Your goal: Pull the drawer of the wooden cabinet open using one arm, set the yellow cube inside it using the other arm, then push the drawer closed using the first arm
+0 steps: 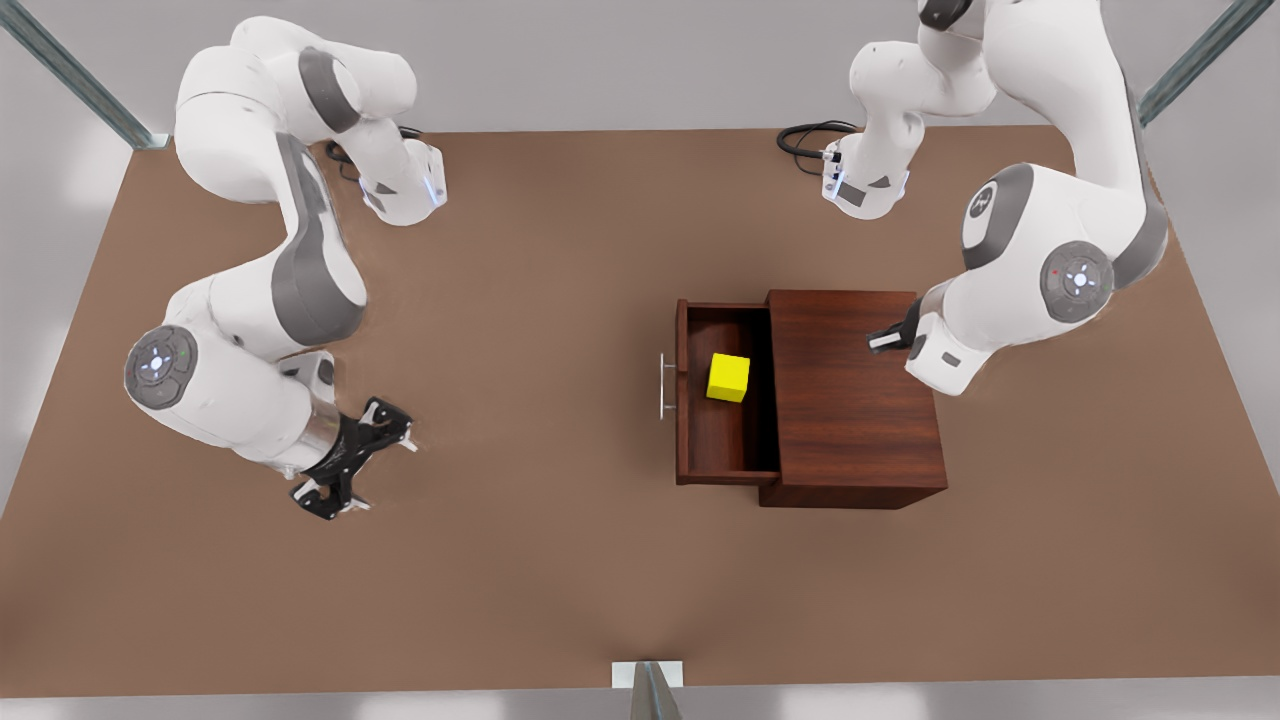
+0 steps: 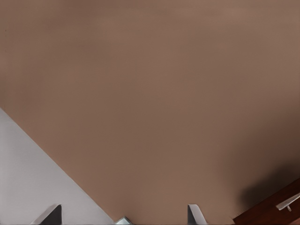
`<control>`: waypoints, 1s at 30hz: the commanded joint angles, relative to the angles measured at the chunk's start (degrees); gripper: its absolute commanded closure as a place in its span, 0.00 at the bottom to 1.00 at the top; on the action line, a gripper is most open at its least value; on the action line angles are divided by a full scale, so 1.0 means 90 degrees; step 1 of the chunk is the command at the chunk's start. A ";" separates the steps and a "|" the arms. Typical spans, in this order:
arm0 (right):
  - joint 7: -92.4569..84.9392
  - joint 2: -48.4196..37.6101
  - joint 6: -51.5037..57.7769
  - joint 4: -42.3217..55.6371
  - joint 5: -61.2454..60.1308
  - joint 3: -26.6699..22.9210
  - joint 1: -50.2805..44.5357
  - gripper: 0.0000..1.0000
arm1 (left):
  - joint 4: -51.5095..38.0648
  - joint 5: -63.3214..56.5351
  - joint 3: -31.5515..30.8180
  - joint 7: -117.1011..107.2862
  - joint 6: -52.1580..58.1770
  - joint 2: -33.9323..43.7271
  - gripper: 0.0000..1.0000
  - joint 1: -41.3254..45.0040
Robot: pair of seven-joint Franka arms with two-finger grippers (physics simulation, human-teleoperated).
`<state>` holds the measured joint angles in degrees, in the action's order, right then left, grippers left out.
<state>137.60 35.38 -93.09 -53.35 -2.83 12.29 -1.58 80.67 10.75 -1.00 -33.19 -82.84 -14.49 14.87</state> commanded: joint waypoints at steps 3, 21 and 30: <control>-1.4634 -0.1518 -0.0066 -0.2762 0.0696 -0.0672 0.0859 0.00 | -0.0018 0.0045 -0.0006 -0.7942 -0.0903 -0.0284 1.00 0.1072; -1.4830 -0.2740 0.0119 -0.4795 0.1018 -0.0926 0.0722 0.00 | -0.0497 -0.0980 0.0053 -1.2582 -0.4164 -0.2501 1.00 0.3456; -1.4820 -0.2730 0.0129 -0.4775 0.1018 -0.0916 0.0722 0.00 | -0.0165 -0.1800 0.0073 -1.2455 -0.4409 -0.2774 1.00 0.3505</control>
<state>29.56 10.87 -92.04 -96.36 6.35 4.04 4.92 78.78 -2.86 -0.39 -120.82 -120.68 -39.53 46.46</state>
